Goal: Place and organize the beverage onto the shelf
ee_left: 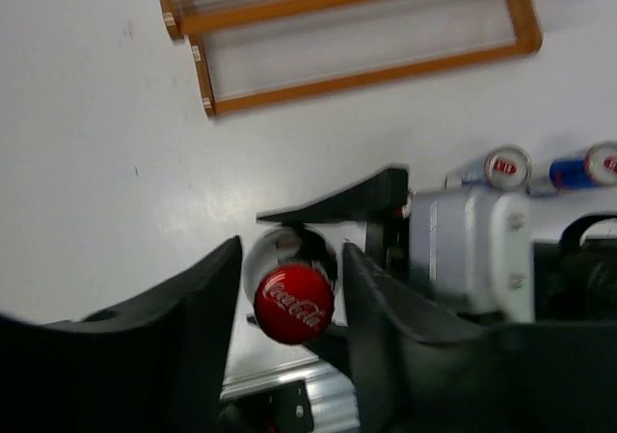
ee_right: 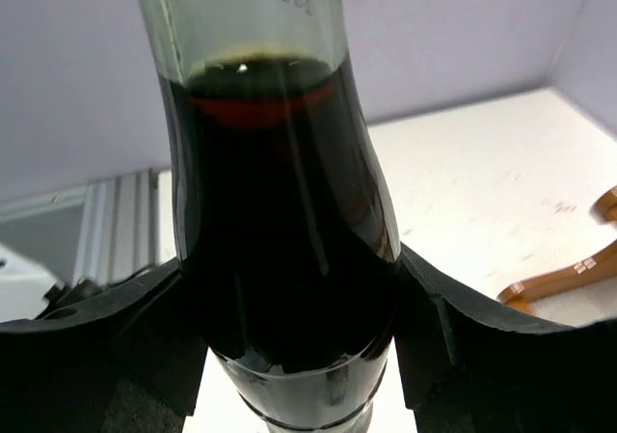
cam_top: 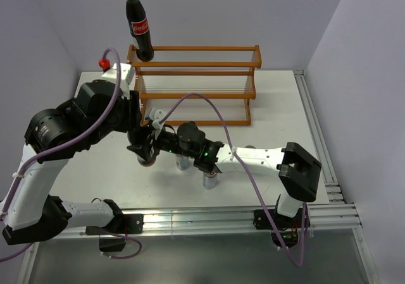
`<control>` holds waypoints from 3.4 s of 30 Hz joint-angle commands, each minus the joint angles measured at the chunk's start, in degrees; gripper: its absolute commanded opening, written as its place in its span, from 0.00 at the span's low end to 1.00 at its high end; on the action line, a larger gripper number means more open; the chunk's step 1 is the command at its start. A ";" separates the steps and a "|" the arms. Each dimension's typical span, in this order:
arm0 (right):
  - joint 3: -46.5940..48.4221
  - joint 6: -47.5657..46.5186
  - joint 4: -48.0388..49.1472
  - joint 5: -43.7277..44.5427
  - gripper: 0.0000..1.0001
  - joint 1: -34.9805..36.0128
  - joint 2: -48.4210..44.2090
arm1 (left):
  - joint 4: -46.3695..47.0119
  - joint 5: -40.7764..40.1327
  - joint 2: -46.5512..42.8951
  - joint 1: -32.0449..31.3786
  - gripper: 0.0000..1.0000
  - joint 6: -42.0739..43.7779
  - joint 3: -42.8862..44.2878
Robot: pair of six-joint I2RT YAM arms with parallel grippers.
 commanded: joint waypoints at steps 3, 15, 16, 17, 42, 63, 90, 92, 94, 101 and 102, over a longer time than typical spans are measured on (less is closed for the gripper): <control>2.69 3.37 8.57 -2.24 0.00 2.57 -7.30 | 10.64 -7.08 -1.27 -0.26 0.66 1.42 5.77; -2.58 6.01 5.34 2.14 0.00 3.89 -20.65 | 25.02 -25.01 -6.17 -0.18 0.97 4.14 -0.36; -2.84 5.75 4.02 3.38 0.00 3.89 -21.71 | 28.87 -26.59 -6.88 -0.09 0.98 4.58 -2.12; -2.50 5.31 2.35 5.13 0.00 3.81 -23.90 | 30.83 -27.56 -7.41 -0.09 1.00 5.72 -5.44; 25.18 -1.54 -30.89 20.80 0.00 -25.01 -24.01 | 56.07 -1.39 -18.49 20.30 0.99 2.30 -51.35; 59.63 1.44 -39.31 12.81 0.00 -46.11 0.24 | 55.90 1.96 -17.00 21.18 0.99 4.67 -54.43; 59.92 0.39 -33.97 5.07 0.00 -54.64 9.48 | 56.51 4.16 -16.82 21.18 0.99 4.23 -54.70; 59.47 -0.93 -33.52 4.98 0.00 -54.82 9.74 | 56.51 4.25 -16.91 21.27 0.99 4.23 -54.78; 59.47 -0.32 -33.70 4.54 0.00 -55.25 10.10 | 56.60 4.33 -16.91 21.18 0.99 4.32 -54.78; 57.89 1.79 -33.96 4.71 0.00 -56.05 10.10 | 56.51 4.25 -16.91 21.27 0.99 4.32 -54.87; 57.63 1.79 -33.96 4.80 0.00 -55.96 10.01 | 56.60 4.16 -16.82 21.27 1.00 4.41 -54.79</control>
